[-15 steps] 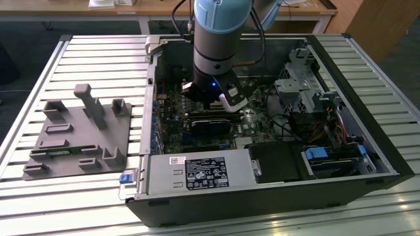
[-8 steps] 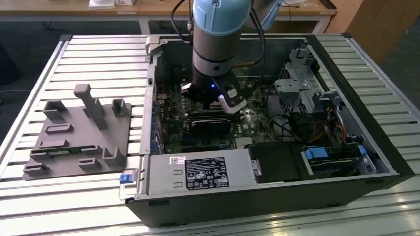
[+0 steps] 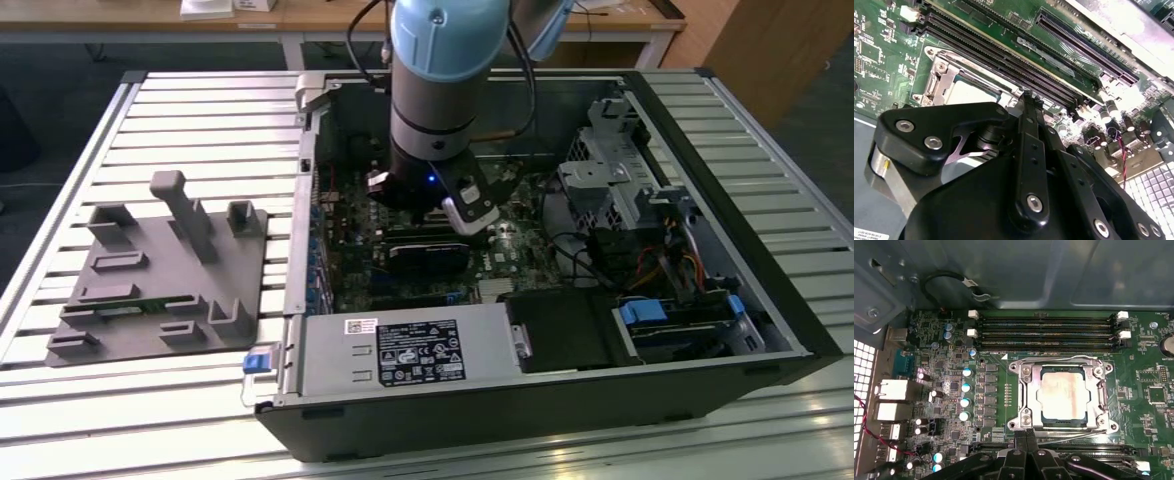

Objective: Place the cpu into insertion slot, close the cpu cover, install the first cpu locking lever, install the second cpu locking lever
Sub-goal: 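Install the second cpu locking lever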

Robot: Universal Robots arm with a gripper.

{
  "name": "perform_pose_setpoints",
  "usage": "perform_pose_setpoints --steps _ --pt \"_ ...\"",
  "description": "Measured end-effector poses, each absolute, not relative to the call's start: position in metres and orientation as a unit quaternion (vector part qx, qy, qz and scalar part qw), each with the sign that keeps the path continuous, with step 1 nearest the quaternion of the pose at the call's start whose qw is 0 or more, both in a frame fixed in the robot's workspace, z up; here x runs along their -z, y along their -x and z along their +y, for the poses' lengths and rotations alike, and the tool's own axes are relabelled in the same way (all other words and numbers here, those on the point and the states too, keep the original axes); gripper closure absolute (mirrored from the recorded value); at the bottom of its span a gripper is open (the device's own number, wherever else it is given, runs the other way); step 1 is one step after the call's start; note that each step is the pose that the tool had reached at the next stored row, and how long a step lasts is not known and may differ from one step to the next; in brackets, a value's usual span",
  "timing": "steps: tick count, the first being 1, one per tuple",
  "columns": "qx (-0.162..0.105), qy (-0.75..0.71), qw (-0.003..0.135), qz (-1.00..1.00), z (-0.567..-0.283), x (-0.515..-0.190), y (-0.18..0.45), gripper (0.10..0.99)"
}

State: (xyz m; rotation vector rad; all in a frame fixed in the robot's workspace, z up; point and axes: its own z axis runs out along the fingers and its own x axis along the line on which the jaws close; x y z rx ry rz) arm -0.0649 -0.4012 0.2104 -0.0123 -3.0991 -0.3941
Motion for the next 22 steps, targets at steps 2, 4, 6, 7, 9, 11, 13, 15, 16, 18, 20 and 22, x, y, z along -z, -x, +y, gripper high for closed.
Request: perform_pose_setpoints --steps 2,4,6,7,9,11,13,15,16,18,20,22 --pt "0.127 0.004 0.009 -0.992 -0.401 -0.209 0.066 0.980" --pt "0.127 0.004 0.009 -0.992 -0.401 -0.207 0.066 0.980" --pt "0.127 0.004 0.009 -0.992 -0.401 -0.206 0.067 0.980" --pt "0.128 0.004 0.009 -0.992 -0.401 -0.205 0.067 0.980" --pt "0.128 0.004 0.009 -0.992 -0.401 -0.203 0.067 0.980" --pt "0.129 0.004 0.009 -0.992 -0.401 -0.202 0.067 0.980" --pt "0.129 0.004 0.009 -0.992 -0.401 -0.200 0.067 0.980" --pt "0.131 0.004 0.009 -0.991 -0.401 -0.199 0.067 0.980" --pt "0.133 0.004 0.009 -0.991 -0.401 -0.198 0.067 0.980" --pt "0.135 0.004 0.009 -0.991 -0.401 -0.197 0.067 0.980" --pt "0.138 0.004 0.009 -0.990 -0.401 -0.195 0.067 0.980" --pt "0.141 0.004 0.009 -0.990 -0.401 -0.194 0.068 0.980"
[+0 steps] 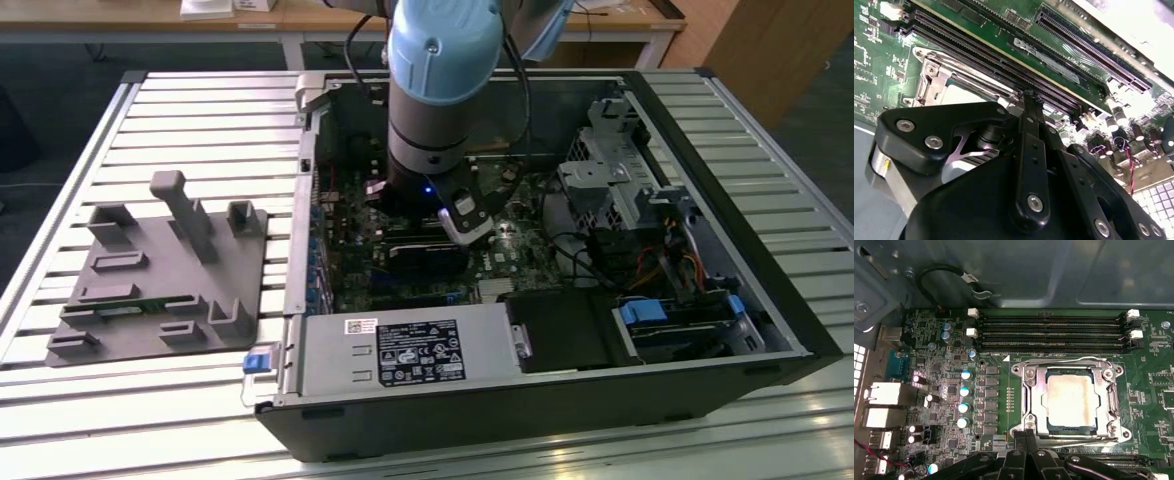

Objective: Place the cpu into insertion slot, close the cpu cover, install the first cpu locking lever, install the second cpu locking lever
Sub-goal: 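Install the second cpu locking lever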

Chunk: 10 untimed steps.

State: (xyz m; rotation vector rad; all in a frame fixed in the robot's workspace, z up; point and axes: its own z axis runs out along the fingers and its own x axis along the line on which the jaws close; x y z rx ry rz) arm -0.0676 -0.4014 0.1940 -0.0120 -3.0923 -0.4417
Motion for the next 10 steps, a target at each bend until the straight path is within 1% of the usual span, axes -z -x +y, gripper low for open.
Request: perform_pose_setpoints --steps 2,10 --pt "0.151 0.004 0.009 -0.988 -0.4013 -0.1921 0.0698 0.980" --pt "0.161 0.004 0.009 -0.987 -0.4013 -0.1887 0.0754 0.980"
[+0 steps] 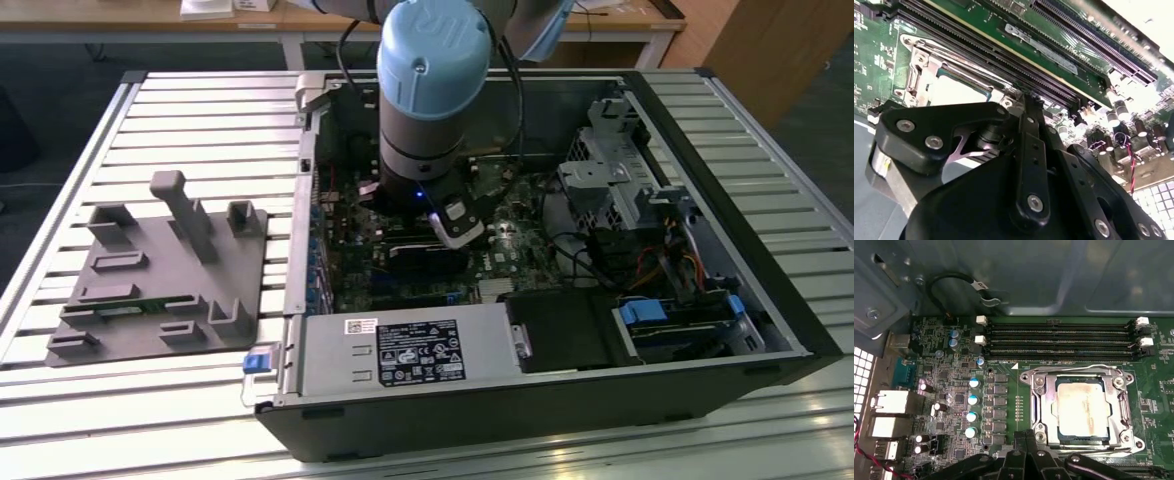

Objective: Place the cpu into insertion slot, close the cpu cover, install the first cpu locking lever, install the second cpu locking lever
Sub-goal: 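Install the second cpu locking lever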

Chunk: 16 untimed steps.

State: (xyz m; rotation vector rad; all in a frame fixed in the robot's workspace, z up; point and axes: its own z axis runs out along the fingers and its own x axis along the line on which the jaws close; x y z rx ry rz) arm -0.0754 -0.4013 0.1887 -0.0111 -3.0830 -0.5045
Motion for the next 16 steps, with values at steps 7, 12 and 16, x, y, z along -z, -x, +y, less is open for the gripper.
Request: perform_pose_setpoints --steps 7,12,16 --pt "0.162 0.004 0.009 -0.987 -0.401 -0.196 0.075 0.980" --pt "0.162 0.004 0.009 -0.987 -0.401 -0.207 0.075 0.980" --pt "0.162 0.004 0.009 -0.987 -0.401 -0.218 0.075 0.980"
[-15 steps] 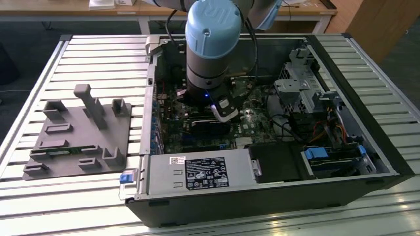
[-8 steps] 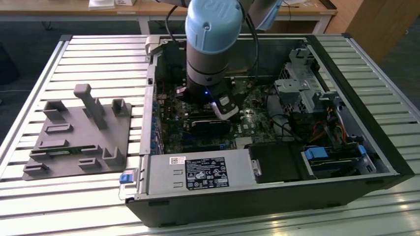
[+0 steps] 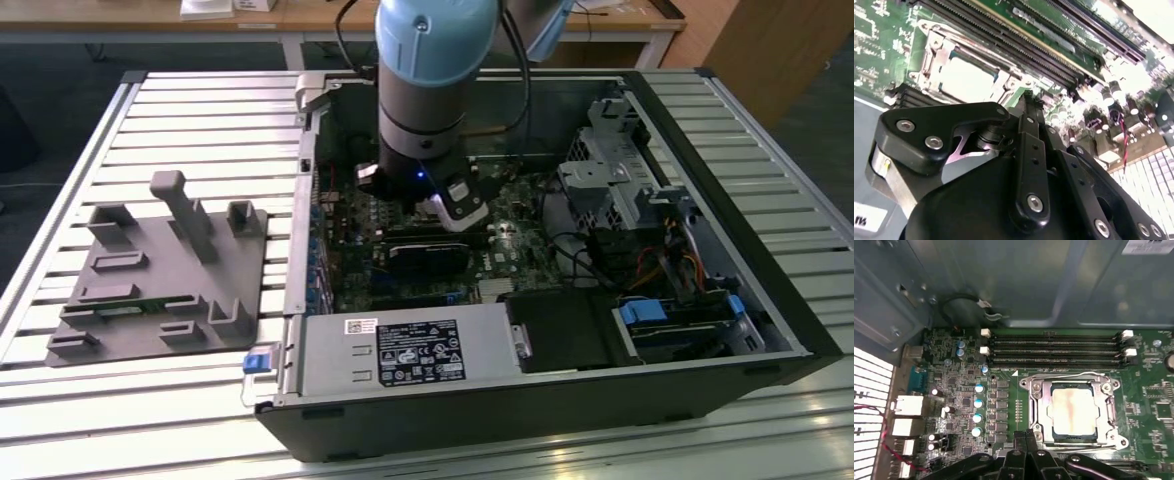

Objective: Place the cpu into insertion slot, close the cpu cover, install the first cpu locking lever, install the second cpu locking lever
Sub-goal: 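Install the second cpu locking lever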

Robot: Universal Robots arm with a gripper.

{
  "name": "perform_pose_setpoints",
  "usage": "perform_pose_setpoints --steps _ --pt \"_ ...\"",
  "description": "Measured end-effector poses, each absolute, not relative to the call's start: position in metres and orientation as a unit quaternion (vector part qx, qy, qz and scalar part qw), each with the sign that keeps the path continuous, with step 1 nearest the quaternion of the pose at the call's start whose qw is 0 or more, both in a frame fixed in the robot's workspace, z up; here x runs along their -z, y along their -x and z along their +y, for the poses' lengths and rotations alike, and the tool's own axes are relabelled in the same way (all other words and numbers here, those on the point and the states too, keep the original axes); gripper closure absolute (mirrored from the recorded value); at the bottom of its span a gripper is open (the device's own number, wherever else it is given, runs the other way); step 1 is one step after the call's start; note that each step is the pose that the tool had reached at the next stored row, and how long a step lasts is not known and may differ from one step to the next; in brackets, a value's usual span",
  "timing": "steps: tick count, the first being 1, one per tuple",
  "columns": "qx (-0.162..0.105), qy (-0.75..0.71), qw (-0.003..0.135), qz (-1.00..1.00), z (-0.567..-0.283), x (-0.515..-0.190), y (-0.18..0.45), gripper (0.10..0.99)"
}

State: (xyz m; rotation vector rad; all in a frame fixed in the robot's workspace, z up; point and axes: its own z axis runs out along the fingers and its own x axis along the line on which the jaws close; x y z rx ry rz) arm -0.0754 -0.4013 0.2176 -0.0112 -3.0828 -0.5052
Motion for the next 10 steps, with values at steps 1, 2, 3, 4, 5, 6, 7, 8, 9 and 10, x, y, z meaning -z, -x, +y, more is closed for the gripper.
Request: perform_pose_setpoints --steps 1,2,3,4,5,6,7,8,9,10 --pt "0.162 0.004 0.009 -0.987 -0.401 -0.221 0.075 0.980" --pt "0.162 0.004 0.009 -0.987 -0.401 -0.224 0.075 0.980" --pt "0.162 0.004 0.009 -0.987 -0.401 -0.227 0.075 0.980" --pt "0.162 0.004 0.009 -0.987 -0.401 -0.229 0.075 0.980" --pt "0.162 0.004 0.009 -0.987 -0.401 -0.232 0.075 0.980" --pt "0.162 0.004 0.009 -0.987 -0.401 -0.234 0.075 0.980" --pt "0.162 0.004 0.009 -0.987 -0.401 -0.235 0.075 0.980" --pt "0.162 0.004 0.009 -0.987 -0.401 -0.237 0.075 0.980" --pt "0.162 0.004 0.009 -0.987 -0.401 -0.238 0.075 0.980" --pt "0.162 0.004 0.009 -0.987 -0.401 -0.238 0.075 0.980"
